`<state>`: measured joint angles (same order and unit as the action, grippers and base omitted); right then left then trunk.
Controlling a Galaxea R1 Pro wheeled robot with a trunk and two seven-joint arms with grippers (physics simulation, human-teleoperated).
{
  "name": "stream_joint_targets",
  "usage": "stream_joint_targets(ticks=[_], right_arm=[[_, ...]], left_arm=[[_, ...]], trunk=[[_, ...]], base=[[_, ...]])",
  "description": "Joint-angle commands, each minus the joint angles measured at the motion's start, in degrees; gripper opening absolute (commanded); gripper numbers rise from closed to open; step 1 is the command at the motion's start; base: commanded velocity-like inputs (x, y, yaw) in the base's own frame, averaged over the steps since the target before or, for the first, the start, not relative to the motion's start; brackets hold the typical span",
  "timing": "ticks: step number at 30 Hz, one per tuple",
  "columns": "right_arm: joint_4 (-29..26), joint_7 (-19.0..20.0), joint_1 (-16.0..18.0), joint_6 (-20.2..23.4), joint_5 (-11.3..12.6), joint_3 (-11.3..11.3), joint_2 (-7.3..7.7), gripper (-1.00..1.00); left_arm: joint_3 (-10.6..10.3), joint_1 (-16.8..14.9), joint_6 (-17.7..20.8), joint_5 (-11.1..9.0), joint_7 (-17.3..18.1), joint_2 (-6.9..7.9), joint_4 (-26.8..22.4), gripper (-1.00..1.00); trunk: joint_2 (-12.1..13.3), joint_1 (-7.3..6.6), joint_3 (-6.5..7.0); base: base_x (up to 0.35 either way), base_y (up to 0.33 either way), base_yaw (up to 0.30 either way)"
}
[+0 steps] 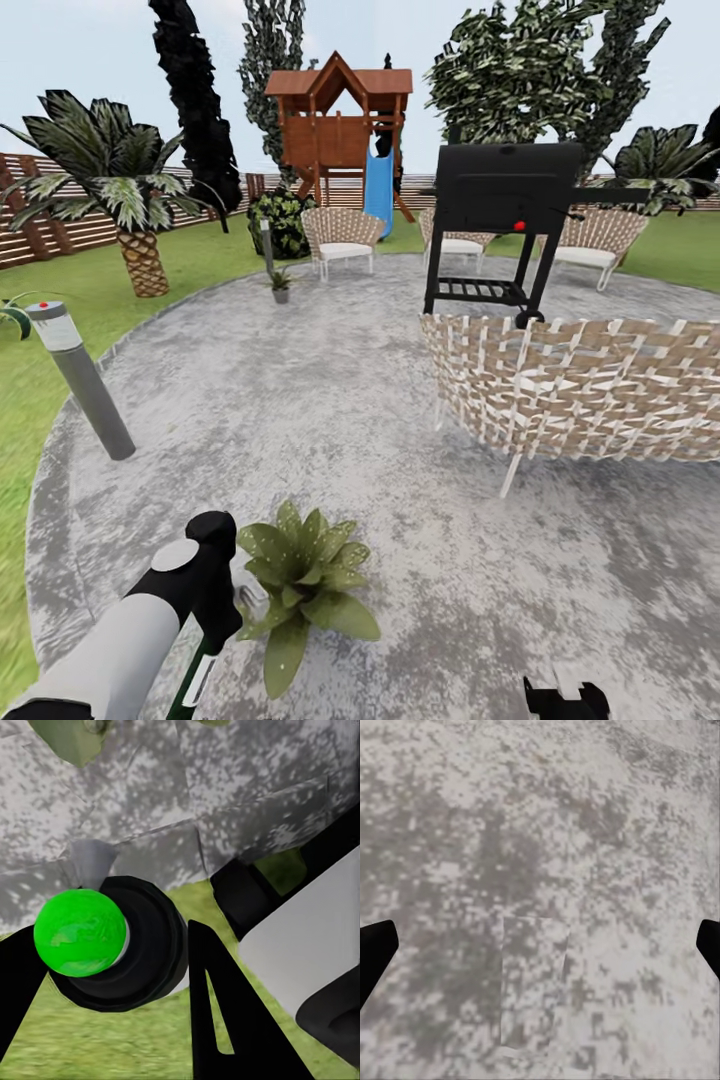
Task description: Pick up the pesticide atomizer in the garden and spray insectifuge to fully cover both potted plants in the garden.
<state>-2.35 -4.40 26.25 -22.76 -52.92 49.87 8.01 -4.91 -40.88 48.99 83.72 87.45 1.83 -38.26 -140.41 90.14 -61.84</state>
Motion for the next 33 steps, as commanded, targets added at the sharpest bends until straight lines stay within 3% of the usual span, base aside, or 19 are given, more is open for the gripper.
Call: stream_joint_targets(ticks=[1, 6, 8, 12, 19, 21, 24, 26, 33], right_arm=[[0.1, -0.3, 0.0, -0.2, -0.6, 0.3, 0.0, 1.0], [0.2, -0.3, 0.0, -0.2, -0.6, 0.3, 0.0, 1.0], [0.2, -0.3, 0.0, -0.2, -0.6, 0.3, -0.01, 1.0], [0.2, -0.3, 0.0, -0.2, -0.6, 0.3, -0.01, 1.0], [0.1, -0.3, 0.0, -0.2, -0.6, 0.4, 0.05, 1.0], [0.1, -0.3, 0.0, -0.2, -0.6, 0.4, 0.11, 1.0], [0.1, -0.3, 0.0, -0.2, -0.6, 0.4, 0.15, 1.0], [0.1, -0.3, 0.0, -0.2, -0.6, 0.3, 0.16, 1.0], [0.1, -0.3, 0.0, -0.2, -0.6, 0.3, 0.07, 1.0]], left_arm=[[-0.2, -0.5, 0.6, 0.4, 0.6, 0.02, -0.1, -1.0], [-0.5, -4.5, 0.5, 0.5, 2.5, -0.42, 0.0, -1.0], [-3.0, -6.6, 0.6, 0.4, 2.5, -0.55, 0.0, -1.0], [-5.3, -8.0, 0.6, 0.6, 2.5, -0.44, 0.1, -1.0], [-5.6, -7.2, 0.4, 0.7, 2.5, 0.68, 0.2, -1.0], [-5.6, -7.1, 0.3, 0.7, 2.5, 1.82, 0.6, -1.0], [-5.6, -6.1, 0.2, 0.5, 2.5, 4.98, 0.9, -1.0], [-5.6, -4.6, 0.2, 0.4, 2.5, 5.61, 0.6, -1.0], [-5.3, -3.1, 0.5, -0.1, 2.5, 4.99, 0.8, -1.0]], trunk=[[0.0, -0.01, -0.05], [0.0, -0.01, -0.05], [0.0, -0.01, -0.05], [0.0, -0.01, -0.05], [0.0, -0.01, -0.05], [0.0, -0.01, -0.05], [0.0, -0.01, -0.05], [0.0, -0.01, -0.05], [0.0, -0.01, -0.05]], base=[[0.013, -0.18, 0.277], [0.003, -0.038, 0.255], [0.0, -0.002, 0.061], [0.0, 0.0, 0.012], [0.0, 0.0, 0.0], [0.0, 0.0, 0.0], [0.0, 0.0, 0.0], [0.0, 0.0, 0.0], [0.0, 0.0, 0.054]])
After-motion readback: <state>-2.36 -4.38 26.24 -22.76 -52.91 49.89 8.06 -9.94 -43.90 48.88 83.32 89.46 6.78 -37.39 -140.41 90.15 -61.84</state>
